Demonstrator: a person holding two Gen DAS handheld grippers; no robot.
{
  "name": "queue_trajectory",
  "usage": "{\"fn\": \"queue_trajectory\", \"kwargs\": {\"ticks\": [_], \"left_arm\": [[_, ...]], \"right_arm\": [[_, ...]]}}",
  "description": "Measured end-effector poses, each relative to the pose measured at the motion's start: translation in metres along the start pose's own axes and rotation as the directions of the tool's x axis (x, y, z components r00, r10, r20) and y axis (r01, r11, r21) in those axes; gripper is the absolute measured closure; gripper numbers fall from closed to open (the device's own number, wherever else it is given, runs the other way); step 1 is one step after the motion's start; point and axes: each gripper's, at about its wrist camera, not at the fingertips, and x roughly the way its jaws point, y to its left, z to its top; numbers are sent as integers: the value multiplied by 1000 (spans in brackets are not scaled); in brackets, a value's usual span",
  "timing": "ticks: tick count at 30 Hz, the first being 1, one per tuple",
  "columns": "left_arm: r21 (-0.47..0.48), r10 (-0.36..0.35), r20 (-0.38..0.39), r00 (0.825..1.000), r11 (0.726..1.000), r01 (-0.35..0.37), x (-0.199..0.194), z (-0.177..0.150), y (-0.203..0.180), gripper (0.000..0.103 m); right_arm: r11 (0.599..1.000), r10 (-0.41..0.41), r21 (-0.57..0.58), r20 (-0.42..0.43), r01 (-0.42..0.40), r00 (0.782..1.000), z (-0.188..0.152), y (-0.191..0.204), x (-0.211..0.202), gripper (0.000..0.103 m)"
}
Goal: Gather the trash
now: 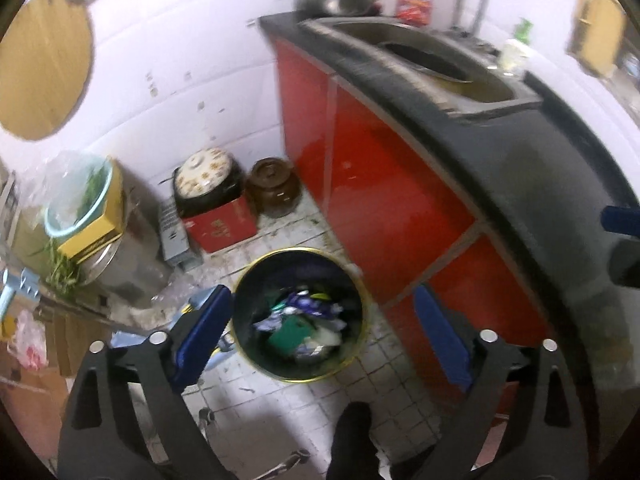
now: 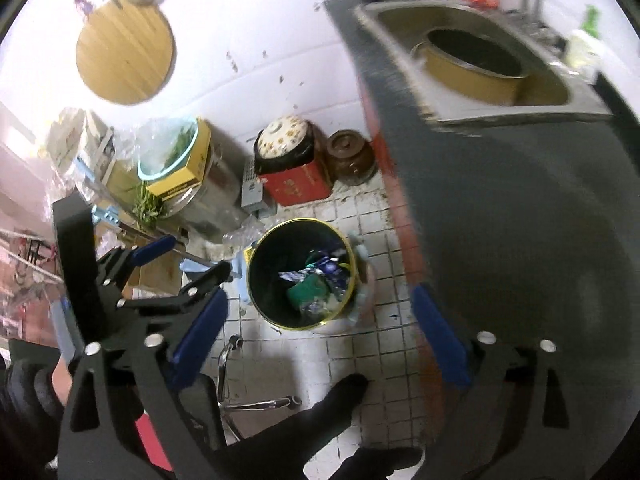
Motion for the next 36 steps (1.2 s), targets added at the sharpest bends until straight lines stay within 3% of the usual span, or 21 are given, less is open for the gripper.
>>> {"fn": "queue_trajectory", "kwargs": {"ticks": [3,6,8,11,15,16,17,19,21,23,27,29,36], "left_arm": [[62,-76,12,997,995,75,-18,9,-42,10],[162,-186,-7,983,969,184,-37,17,-103,10],[249,-255,-25,967,935,253,-51,21,-155,9],[360,-325,-46,945,877,319,-69,21,-222,9],[488,-432,-93,897,765,420,-96,11,-312,9],[515,-449,-107,887,739,436,-103,8,-331,9],[546,-462,-121,878,708,448,-110,4,-353,10],[602,-474,-135,870,659,452,-122,-6,-390,9],[636,-481,-160,862,618,462,-132,-17,-412,9],[665,-485,-175,857,583,466,-141,-27,-431,10],[708,-469,-186,864,545,448,-150,-42,-453,10],[711,-464,-196,864,540,451,-151,-44,-461,10],[720,-457,-185,870,539,437,-154,-43,-466,9]], "right_arm": [[996,-62,70,51,58,997,-30,-34,-52,7],[975,-150,183,105,129,983,-70,-73,-105,7],[944,-245,255,118,209,962,-100,-98,-139,7],[873,-389,365,117,325,914,-151,-132,-190,7],[698,-575,555,56,453,816,-230,-172,-255,7],[637,-614,606,25,477,789,-251,-181,-270,7],[604,-632,632,9,485,775,-262,-184,-278,7],[485,-687,714,-46,505,725,-297,-195,-303,7],[410,-710,762,-77,500,700,-320,-203,-317,7],[341,-724,808,-100,481,682,-340,-207,-328,7],[285,-734,843,-114,456,669,-360,-209,-337,7],[273,-740,845,-121,459,662,-368,-205,-342,7],[260,-732,866,-112,427,672,-368,-209,-342,7]]}}
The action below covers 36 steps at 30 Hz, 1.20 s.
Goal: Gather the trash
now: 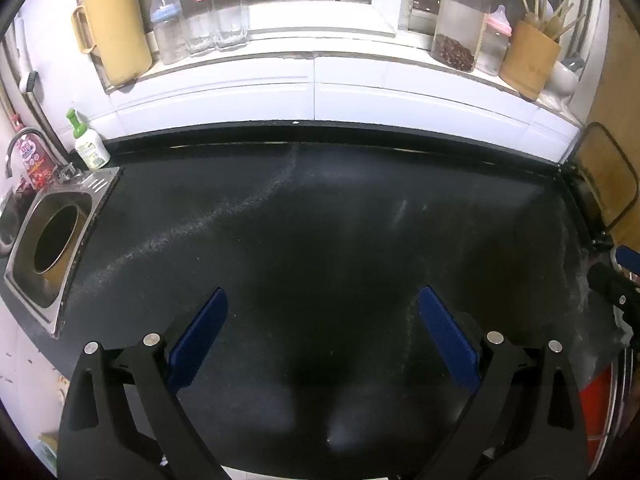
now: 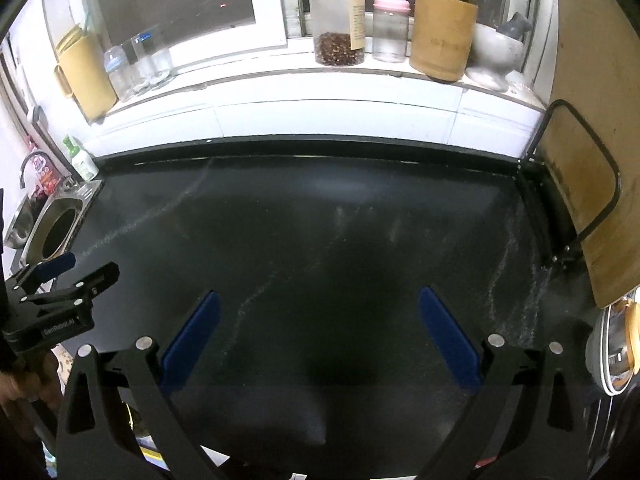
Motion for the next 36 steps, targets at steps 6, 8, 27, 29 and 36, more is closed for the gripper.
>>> {"fn": "queue_trajectory", "kwargs": {"ticks": [6,8,27,29,36], "left_arm": [[-16,12,1,1000,1000,-12,0,3,6,10],[-16,11,1,1000,1000,-11,1,4,6,10],[-9,18,-15,1000,1000,-18,8,5,7,10],[-11,18,-16,1000,1000,-18,8,5,8,10],[-10,18,-21,1000,1000,-18,10,4,9,10]], "right_arm": [[1000,7,-6,-7,-7,1000,4,3,4,7],[1000,10,-8,-9,-10,1000,4,3,6,7],[1000,10,1,-20,-10,1000,6,5,9,7],[1000,8,-1,-20,-8,1000,5,6,9,7],[1000,10,2,-22,-10,1000,5,6,9,7]]}}
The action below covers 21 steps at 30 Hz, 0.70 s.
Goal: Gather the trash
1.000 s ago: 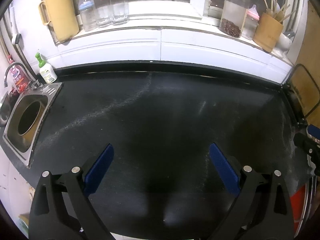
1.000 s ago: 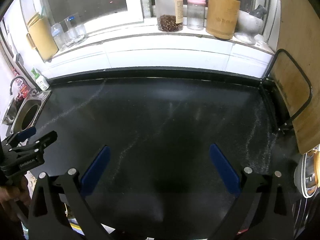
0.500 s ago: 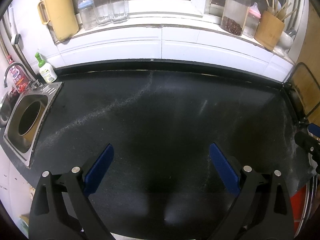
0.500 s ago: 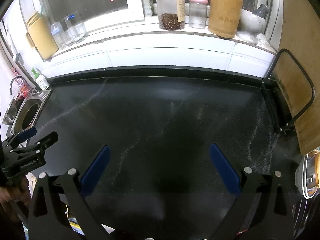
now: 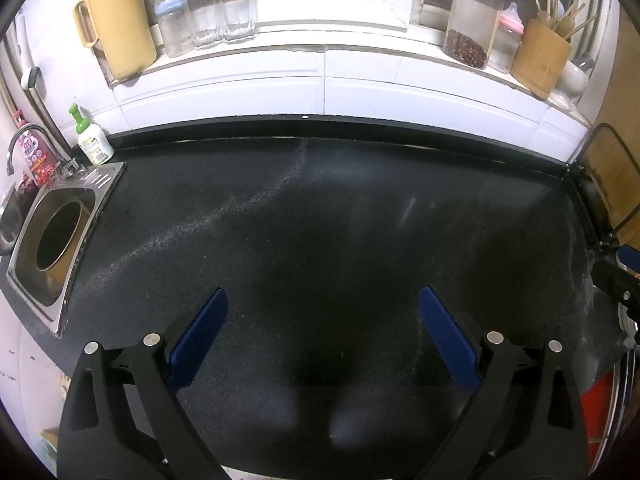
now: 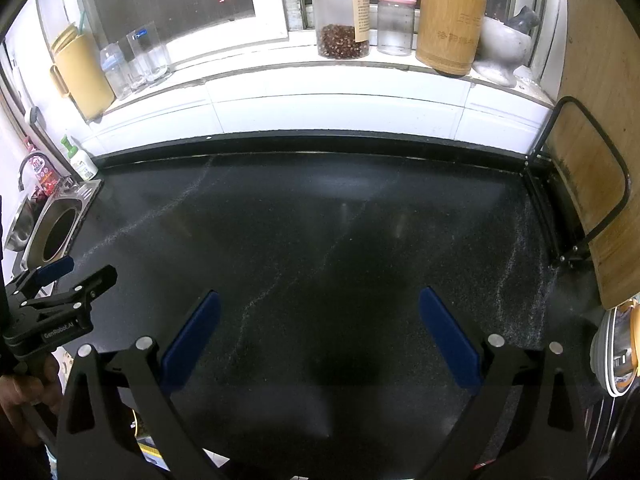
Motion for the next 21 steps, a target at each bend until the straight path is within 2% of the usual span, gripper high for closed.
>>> {"fn": "queue_trajectory", "kwargs": {"ticks": [21], "left_arm": [[4,8,-11,1000,1000,-8,1,-2,0,10]], "right_arm": [[1000,-2,-1,1,2,1000,-1,1,-1,7]]}}
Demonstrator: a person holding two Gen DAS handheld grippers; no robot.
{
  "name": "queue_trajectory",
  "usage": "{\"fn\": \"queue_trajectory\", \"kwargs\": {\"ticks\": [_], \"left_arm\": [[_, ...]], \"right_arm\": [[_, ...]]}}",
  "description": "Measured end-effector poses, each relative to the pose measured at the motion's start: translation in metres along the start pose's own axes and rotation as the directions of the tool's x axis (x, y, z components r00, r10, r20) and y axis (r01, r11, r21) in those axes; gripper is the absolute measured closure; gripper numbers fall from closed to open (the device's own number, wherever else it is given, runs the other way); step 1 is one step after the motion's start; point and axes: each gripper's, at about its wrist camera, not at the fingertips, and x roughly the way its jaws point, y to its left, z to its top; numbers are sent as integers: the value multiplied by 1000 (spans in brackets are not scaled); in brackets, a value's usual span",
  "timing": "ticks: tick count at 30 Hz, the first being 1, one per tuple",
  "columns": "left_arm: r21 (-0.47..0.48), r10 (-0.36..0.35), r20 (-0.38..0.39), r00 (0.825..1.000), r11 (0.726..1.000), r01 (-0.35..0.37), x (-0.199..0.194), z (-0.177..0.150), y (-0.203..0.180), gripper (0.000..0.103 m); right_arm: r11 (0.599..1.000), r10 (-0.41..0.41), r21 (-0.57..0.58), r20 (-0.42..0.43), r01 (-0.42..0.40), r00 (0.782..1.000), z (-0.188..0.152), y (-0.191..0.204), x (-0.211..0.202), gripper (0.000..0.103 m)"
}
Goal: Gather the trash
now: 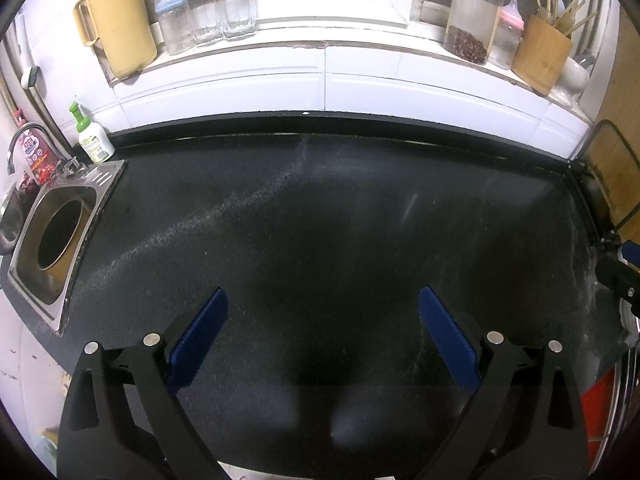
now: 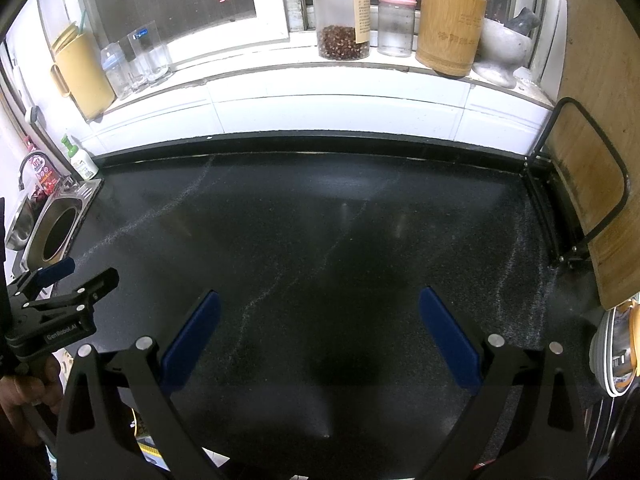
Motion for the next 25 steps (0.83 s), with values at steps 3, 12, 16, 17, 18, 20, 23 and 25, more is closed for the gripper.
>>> {"fn": "queue_trajectory", "kwargs": {"ticks": [3,12,16,17,18,20,23,25], "left_arm": [[-1,6,-2,1000,1000,-6,-1,-1,0,10],[10,-6,4,1000,1000,6,-4,-4,-1,10],[22,1,16,1000,1000,-1,-6,-6,-1,10],[24,2,17,1000,1000,-2,-5,-6,-1,10],[23,-2,16,1000,1000,2,-5,-6,-1,10],[24,-3,6,1000,1000,3,-3,-6,0,10],[17,-7,-6,1000,1000,7,4,-5,1,9],[18,-2,-10,1000,1000,3,11,-6,3,9]], "right_arm": [[1000,-1,0,3,1,1000,-1,0,-2,7],[1000,0,1,4,0,1000,0,-2,-2,7],[1000,0,7,4,0,1000,-1,-5,-3,7],[1000,-1,8,2,1,1000,-2,-5,-2,7],[1000,-1,9,1,1,1000,-2,-6,-2,7],[1000,-1,10,-2,1,1000,-2,-7,0,7],[1000,1,11,-9,-1,1000,-2,-9,6,7],[1000,0,13,-10,0,1000,-5,-11,10,7]]}}
